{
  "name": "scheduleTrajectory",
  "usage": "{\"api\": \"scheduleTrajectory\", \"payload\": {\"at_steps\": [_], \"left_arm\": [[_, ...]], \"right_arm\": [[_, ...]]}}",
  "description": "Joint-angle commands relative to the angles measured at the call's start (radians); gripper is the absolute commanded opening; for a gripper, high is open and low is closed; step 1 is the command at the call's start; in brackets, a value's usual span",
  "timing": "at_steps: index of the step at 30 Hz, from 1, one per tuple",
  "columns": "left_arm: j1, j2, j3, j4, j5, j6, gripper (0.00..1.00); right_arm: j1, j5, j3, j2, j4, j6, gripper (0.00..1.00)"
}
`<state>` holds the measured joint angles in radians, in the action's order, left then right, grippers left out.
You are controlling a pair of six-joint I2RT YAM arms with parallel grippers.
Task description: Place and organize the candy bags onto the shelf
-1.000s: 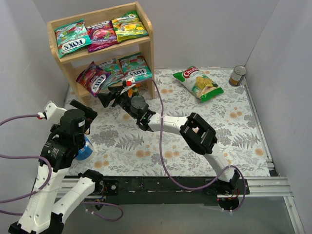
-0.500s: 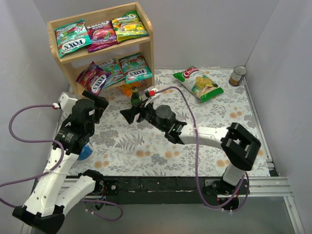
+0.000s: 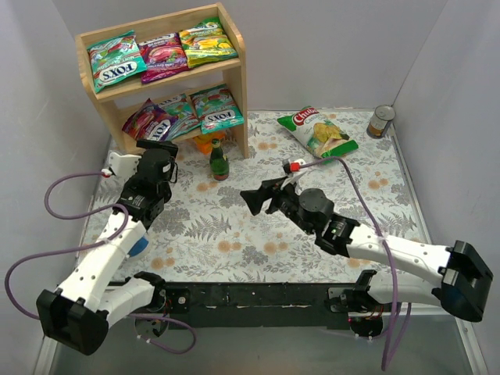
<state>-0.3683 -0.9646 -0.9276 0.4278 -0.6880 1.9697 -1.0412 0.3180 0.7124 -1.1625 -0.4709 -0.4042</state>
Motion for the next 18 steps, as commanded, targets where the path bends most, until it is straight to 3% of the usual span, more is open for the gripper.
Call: {"api": "scheduleTrajectory", "payload": {"at_steps": [1,5,11,18], "left_arm": [[0.006,-0.08,-0.056,-0.112,-0.094,0.162,0.88],[0.029,-0.129,-0.099,-0.136,-0.126,0.181,0.83],[0.133,-0.17,-0.151,-0.169,-0.065,0.147,0.77],[0.166,-0.186,-0.14,-0.192,0.013,0.132,0.74]], "right_arm": [[0.003,0.082,-0.086,0.121,0.057,0.001,0.87],[0.003,0.113,-0.152,0.233,0.092,-0.005,0.87],[0.004,0.151,-0.224,0.34,0.112,-0.01,0.87],[0.007,0.168,-0.249,0.374,0.129,0.007,0.87]]}}
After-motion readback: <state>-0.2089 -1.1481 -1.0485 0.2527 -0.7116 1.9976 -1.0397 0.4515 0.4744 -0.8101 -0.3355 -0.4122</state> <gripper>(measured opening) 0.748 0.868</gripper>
